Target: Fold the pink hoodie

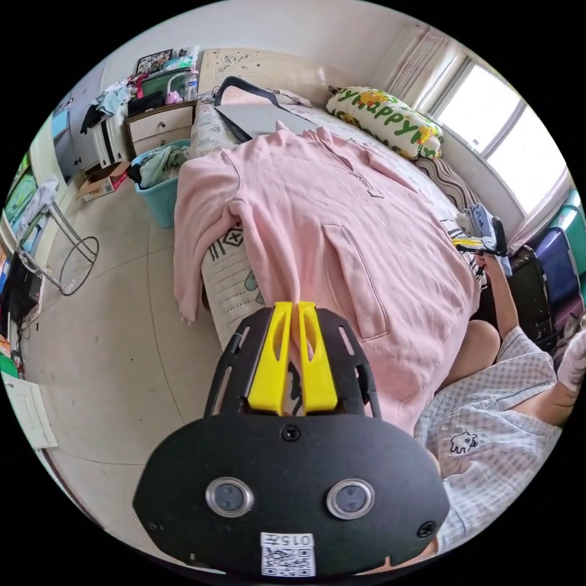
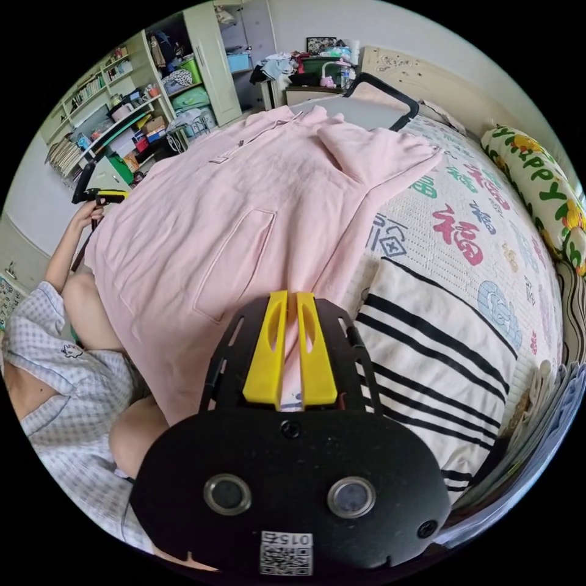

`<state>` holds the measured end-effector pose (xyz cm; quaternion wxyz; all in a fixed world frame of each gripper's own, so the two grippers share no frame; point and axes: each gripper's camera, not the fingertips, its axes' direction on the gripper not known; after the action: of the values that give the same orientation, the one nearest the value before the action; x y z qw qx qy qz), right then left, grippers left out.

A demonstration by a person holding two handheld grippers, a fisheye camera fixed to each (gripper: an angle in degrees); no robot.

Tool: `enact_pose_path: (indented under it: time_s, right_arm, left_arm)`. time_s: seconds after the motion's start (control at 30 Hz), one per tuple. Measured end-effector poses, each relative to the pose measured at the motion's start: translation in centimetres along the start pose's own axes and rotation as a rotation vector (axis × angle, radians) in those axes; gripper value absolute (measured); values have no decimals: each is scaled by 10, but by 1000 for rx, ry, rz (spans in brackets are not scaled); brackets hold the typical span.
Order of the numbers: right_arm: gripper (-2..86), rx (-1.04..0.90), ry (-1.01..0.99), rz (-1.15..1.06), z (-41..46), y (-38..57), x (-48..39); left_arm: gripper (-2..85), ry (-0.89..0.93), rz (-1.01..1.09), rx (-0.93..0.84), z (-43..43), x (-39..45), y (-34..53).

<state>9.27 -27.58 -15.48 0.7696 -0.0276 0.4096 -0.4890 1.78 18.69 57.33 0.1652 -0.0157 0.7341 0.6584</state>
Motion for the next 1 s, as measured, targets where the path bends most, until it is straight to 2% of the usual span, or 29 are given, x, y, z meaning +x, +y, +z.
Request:
enact_pose_path:
  time_s: [0.1, 0.17, 0.27, 0.4, 0.5, 0.57, 0.7, 0.87, 1.0]
  right_arm:
    - [64, 26, -117, 35, -19, 6, 31]
    - [66, 116, -168, 88, -37, 13, 60]
    - [68, 255, -111, 181, -62, 21, 106]
    - [82, 325, -141, 273, -70, -2, 166]
    - [84, 375, -220, 326, -64, -33, 202]
    - [84, 398, -248, 368, -55, -53, 222]
    - [94, 390, -185, 467, -33, -104, 268]
    - [107, 440, -263, 584, -23, -143, 324]
    - [106, 390, -254, 652, -16, -170, 356]
  left_arm:
    - [81, -91, -23, -15, -15, 10, -10]
    - [97, -144, -32, 51, -29, 22, -17]
    - [107, -224, 34, 160, -42, 63, -47]
    - [118, -160, 152, 275, -27, 126, -135]
    - [118, -162, 155, 434, -14, 160, -209]
    - [119, -110, 171, 466, 6, 174, -261]
    - [133, 173, 156, 378, 85, 194, -393]
    - [142, 102, 118, 247, 184, 215, -508]
    - [124, 92, 141, 146, 253, 227, -551]
